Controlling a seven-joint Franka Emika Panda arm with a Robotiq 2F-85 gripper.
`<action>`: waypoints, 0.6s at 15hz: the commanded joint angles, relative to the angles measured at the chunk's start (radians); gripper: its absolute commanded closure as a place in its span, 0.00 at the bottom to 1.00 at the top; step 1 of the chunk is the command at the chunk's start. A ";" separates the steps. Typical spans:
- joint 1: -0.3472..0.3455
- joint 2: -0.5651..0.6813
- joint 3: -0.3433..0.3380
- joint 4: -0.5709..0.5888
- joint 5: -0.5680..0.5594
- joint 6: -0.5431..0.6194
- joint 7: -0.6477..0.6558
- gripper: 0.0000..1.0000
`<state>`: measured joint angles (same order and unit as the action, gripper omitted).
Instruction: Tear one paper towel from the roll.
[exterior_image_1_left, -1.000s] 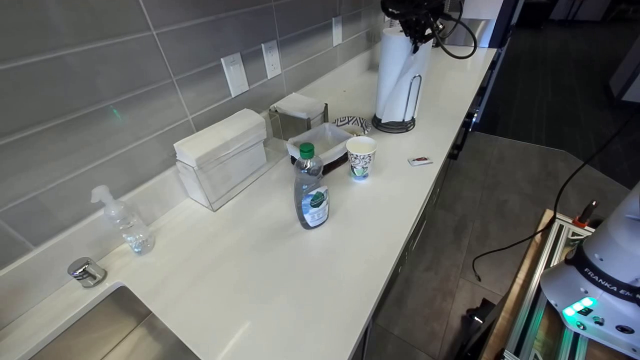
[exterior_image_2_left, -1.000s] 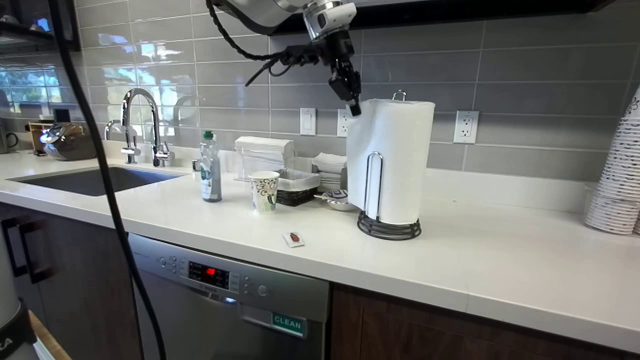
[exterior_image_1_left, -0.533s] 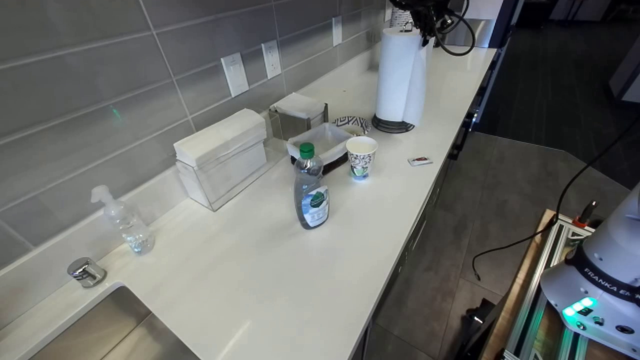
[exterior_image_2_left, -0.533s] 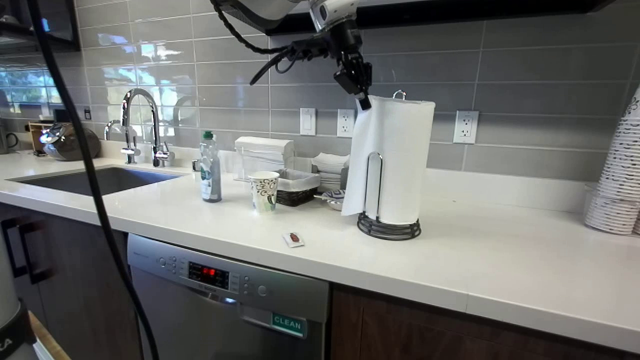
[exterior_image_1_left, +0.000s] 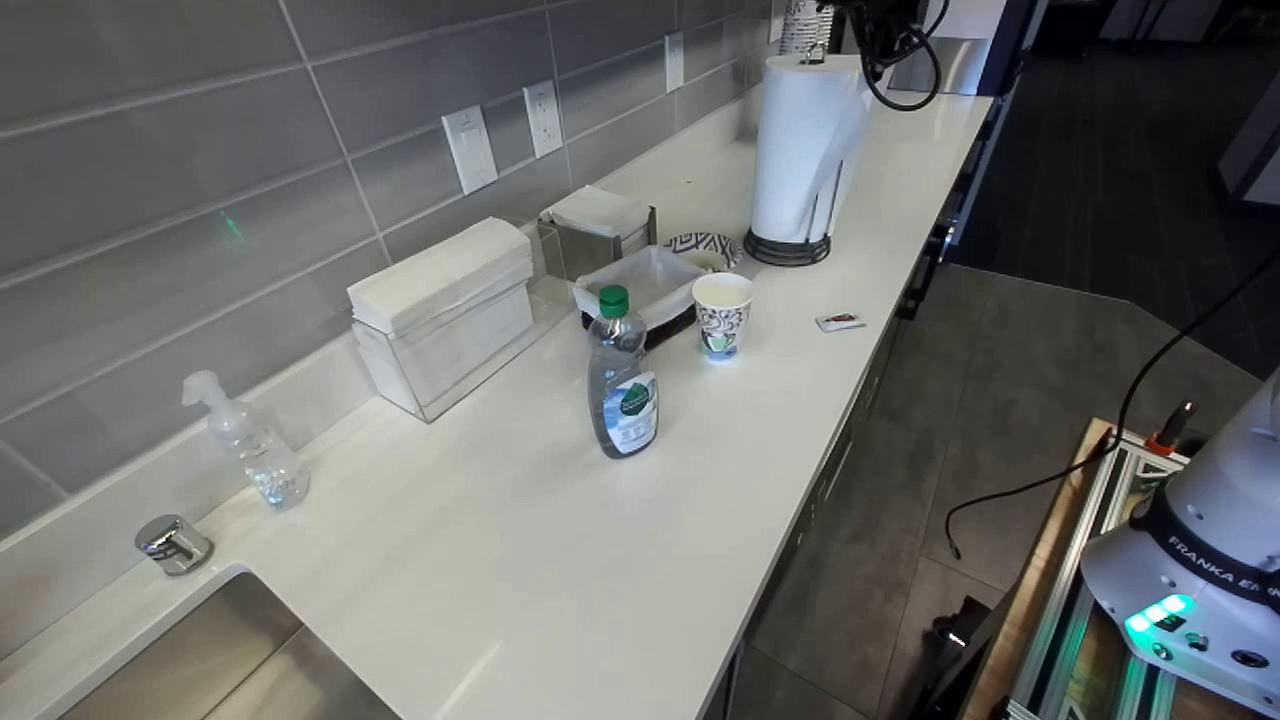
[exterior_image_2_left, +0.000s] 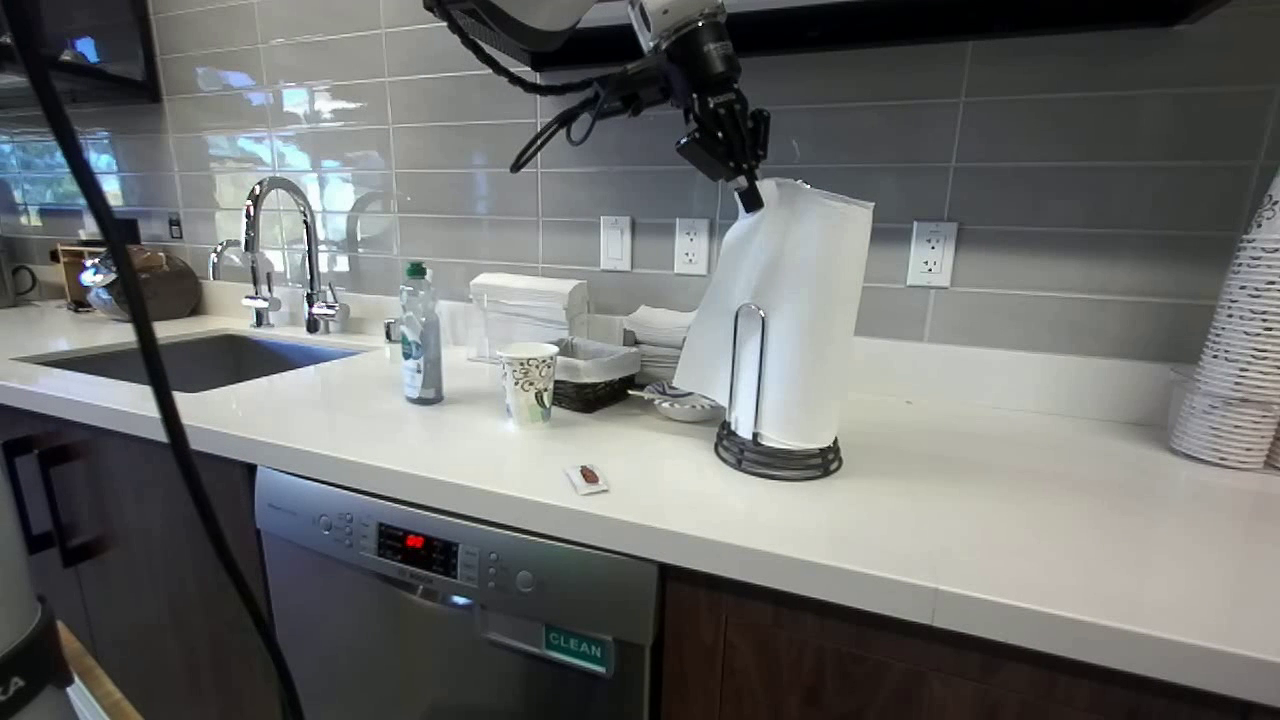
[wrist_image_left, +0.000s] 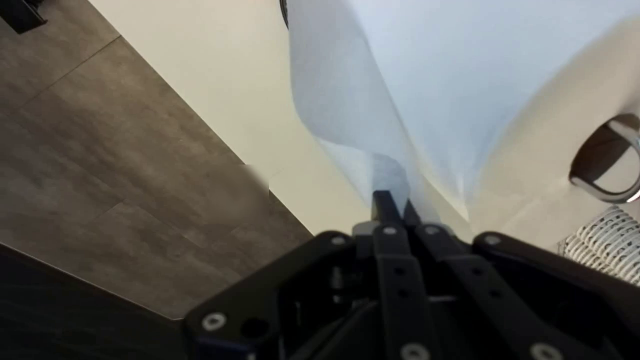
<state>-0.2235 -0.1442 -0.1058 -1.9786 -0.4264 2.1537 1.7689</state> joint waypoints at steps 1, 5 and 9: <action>-0.010 -0.036 -0.002 -0.036 -0.035 -0.002 0.102 1.00; -0.032 -0.061 -0.012 -0.050 -0.038 -0.003 0.186 1.00; -0.068 -0.084 -0.030 -0.063 -0.056 -0.010 0.260 1.00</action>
<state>-0.2718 -0.1889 -0.1265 -2.0023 -0.4463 2.1537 1.9467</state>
